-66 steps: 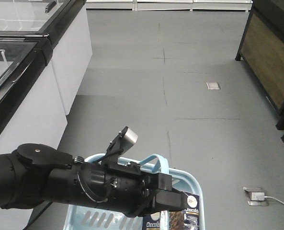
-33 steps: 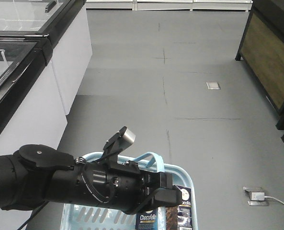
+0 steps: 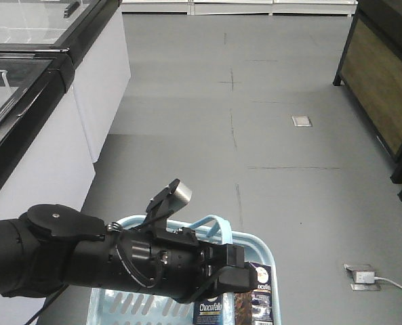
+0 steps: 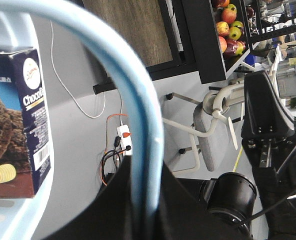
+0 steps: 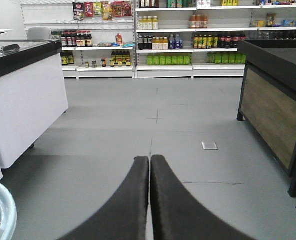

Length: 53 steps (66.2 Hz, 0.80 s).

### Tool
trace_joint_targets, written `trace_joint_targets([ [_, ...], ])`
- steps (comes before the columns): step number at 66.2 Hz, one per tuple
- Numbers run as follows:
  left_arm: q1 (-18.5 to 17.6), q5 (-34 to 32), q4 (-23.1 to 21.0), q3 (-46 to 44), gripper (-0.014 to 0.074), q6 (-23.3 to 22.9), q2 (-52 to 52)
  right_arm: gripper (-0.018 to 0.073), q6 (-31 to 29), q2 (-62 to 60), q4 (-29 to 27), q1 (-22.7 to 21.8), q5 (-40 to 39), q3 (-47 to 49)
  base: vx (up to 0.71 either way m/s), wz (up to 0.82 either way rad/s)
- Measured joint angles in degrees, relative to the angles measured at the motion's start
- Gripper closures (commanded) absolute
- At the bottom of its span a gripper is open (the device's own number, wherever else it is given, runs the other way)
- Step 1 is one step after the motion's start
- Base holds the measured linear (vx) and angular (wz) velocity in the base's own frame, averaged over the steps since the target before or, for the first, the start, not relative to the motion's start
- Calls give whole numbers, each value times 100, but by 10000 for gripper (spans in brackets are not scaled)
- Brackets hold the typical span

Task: Left arm holds basket, right arm returns cookies

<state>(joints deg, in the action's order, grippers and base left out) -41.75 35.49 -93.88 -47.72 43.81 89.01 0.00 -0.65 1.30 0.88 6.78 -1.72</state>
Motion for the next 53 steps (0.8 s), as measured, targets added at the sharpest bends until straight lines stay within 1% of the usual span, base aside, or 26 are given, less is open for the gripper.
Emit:
trace_joint_targets([
  [33,0,0,5,0,604,-2,0,568,0,0,0,0,0,0,1,-3],
  [53,0,0,5,0,604,-2,0,568,0,0,0,0,0,0,9,-10],
])
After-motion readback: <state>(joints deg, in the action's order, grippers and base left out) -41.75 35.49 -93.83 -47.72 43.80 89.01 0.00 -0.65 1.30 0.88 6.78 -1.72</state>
